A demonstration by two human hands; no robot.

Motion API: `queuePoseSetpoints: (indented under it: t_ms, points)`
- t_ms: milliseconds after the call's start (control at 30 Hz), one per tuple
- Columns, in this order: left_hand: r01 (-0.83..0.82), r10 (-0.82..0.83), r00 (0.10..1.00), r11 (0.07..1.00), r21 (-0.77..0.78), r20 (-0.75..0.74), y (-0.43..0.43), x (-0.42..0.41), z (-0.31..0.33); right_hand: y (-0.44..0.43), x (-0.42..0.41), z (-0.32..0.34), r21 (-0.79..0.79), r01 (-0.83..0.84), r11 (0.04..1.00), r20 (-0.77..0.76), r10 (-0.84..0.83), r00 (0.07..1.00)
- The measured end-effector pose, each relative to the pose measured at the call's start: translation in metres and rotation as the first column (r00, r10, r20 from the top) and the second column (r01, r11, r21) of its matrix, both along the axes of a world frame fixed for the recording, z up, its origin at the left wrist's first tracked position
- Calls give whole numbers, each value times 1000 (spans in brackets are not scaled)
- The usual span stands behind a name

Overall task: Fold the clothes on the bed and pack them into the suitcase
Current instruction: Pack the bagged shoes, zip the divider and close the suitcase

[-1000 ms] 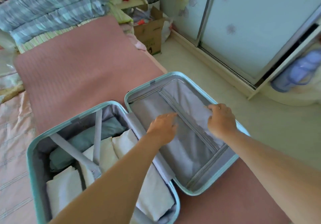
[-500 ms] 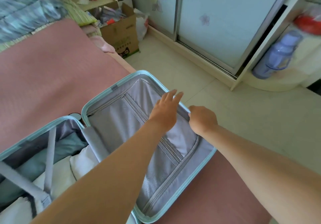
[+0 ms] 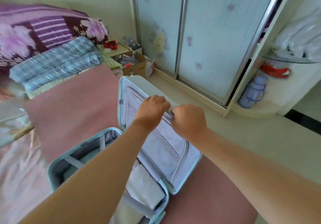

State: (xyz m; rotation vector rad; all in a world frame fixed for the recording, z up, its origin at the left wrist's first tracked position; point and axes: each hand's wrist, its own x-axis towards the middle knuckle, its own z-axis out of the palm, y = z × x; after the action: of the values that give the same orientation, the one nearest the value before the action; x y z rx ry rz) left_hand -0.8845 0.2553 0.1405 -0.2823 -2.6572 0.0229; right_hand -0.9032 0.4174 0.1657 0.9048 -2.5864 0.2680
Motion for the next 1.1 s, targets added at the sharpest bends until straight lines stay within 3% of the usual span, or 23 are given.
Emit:
queuePoseSetpoints:
  t_ms: [100,267,400,467,533,733,833,933,1000,1100]
  points:
    - [-31,33,999,996,-79,22,-23,74,20,-18,65,9,-22,-23,999,232,27,972]
    - [-56,66,990,995,-85,122,-60,188,22,-39,153,15,-154,29,988,568,65,820]
    - [-206,232,958,966,-158,168,-88,268,-21,-70,197,-1,188,10,982,566,-117,816]
    - [-231,275,934,952,-202,228,-106,301,-51,-84,221,-21,265,-59,962,587,-112,802]
    - [-234,277,926,955,-184,256,-119,328,-77,-99,245,-45,232,-91,969,623,-76,778]
    - [-254,314,864,947,-198,394,-139,364,-137,-137,292,-113,245,-91,965,519,-51,853]
    - [-215,292,834,953,-211,468,-140,356,-139,-134,292,-138,310,-148,939,558,-54,828]
    - [-229,244,841,969,-92,483,-128,329,-119,-121,272,-141,204,-168,965,608,10,794]
    - [-311,237,825,949,61,514,-113,301,-105,-105,247,-137,107,-85,991,581,7,814]
    - [-312,203,862,934,172,465,-82,250,-96,-69,197,-139,140,167,976,544,-217,810]
